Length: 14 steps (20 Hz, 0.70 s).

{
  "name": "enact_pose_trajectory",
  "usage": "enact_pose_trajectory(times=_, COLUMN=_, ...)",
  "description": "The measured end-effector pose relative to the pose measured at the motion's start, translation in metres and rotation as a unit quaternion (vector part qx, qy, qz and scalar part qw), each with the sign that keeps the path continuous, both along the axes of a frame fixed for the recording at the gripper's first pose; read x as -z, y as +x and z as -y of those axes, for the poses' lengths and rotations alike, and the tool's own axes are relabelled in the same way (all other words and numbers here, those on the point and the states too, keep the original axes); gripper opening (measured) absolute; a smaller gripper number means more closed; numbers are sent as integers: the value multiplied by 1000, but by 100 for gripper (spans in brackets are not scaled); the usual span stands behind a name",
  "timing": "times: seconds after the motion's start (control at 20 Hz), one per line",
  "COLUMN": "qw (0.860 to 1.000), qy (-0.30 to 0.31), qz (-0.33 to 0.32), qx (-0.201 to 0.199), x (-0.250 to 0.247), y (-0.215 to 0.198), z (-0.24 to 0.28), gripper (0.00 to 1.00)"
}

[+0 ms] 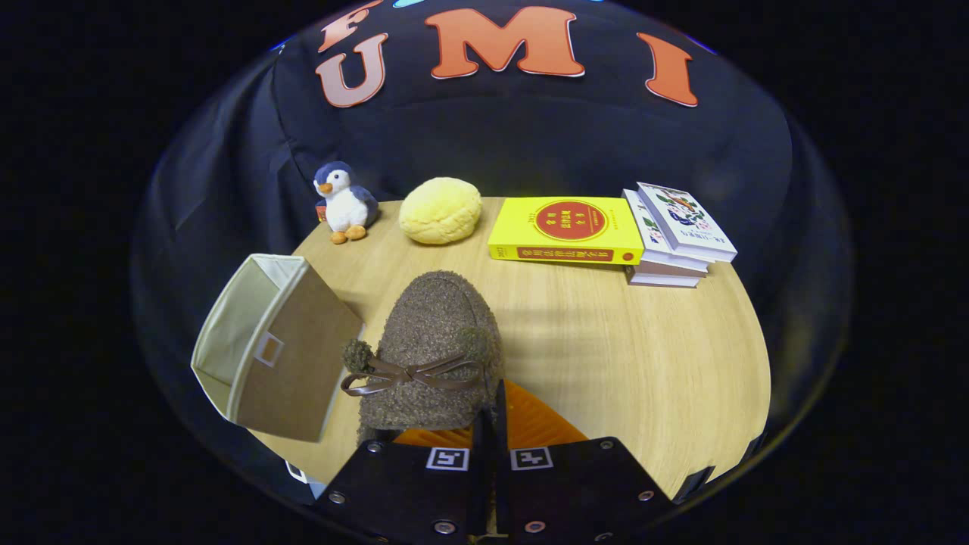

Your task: Open the storage box then place both shoes into the box .Put the left shoe in first, then the right shoe, with the right side of both shoes facing outward in a uniform manner.

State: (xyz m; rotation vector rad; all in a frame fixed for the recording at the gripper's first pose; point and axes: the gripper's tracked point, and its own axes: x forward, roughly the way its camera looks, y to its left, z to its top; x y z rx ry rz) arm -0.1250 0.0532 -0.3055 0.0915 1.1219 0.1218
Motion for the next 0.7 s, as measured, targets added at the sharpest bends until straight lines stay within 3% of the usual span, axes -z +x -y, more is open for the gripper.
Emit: enact_pose_trajectory(times=0.7, qw=996, qy=49, qz=8, qx=-75, x=-73, y=38, z=-198, gripper=6)
